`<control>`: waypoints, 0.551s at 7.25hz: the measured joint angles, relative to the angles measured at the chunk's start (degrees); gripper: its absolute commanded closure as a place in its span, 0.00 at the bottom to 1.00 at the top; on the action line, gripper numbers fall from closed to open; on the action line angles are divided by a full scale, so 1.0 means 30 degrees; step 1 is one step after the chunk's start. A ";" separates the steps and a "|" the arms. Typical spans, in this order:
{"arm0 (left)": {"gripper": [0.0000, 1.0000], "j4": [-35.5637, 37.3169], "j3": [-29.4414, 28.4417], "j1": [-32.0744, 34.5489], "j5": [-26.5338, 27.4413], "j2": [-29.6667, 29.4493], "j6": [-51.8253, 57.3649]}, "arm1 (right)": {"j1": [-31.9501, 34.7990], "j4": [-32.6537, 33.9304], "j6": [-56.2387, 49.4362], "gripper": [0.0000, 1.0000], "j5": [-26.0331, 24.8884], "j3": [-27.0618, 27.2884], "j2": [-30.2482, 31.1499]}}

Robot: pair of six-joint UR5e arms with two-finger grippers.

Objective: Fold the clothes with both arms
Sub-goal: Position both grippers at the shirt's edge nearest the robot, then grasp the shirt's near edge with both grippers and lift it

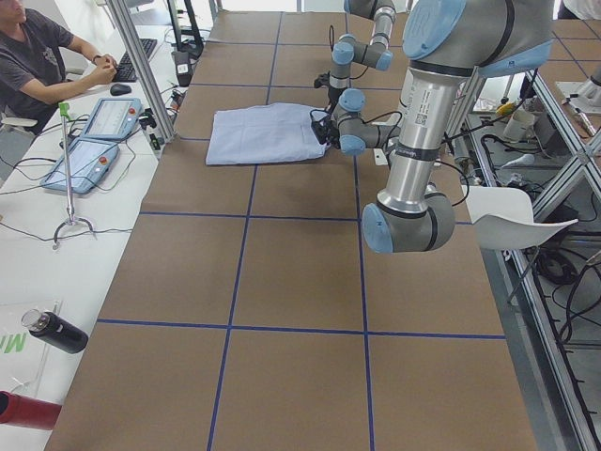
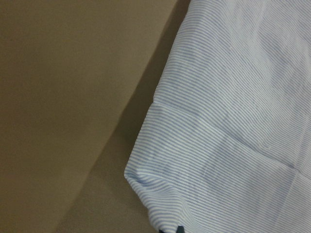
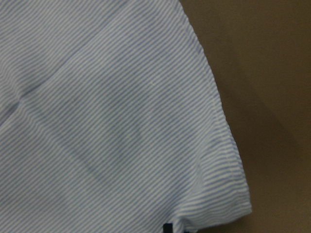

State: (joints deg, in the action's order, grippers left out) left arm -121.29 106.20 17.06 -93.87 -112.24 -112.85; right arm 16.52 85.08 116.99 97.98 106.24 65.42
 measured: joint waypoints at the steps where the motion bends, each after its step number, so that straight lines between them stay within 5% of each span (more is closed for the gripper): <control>1: 1.00 0.0006 0.0112 0.0070 0.0000 0.0000 0.0000 | 0.0079 0.0000 0.0042 1.00 0.0013 0.0152 -0.0051; 4: 1.00 0.0981 0.1258 0.0432 -0.1035 0.0162 0.0160 | 0.0407 0.0020 -0.0041 1.00 0.0480 0.1339 0.0044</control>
State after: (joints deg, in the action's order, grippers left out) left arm -118.34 109.97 18.36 -96.97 -111.75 -112.37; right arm 17.74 85.14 116.87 99.42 110.25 65.55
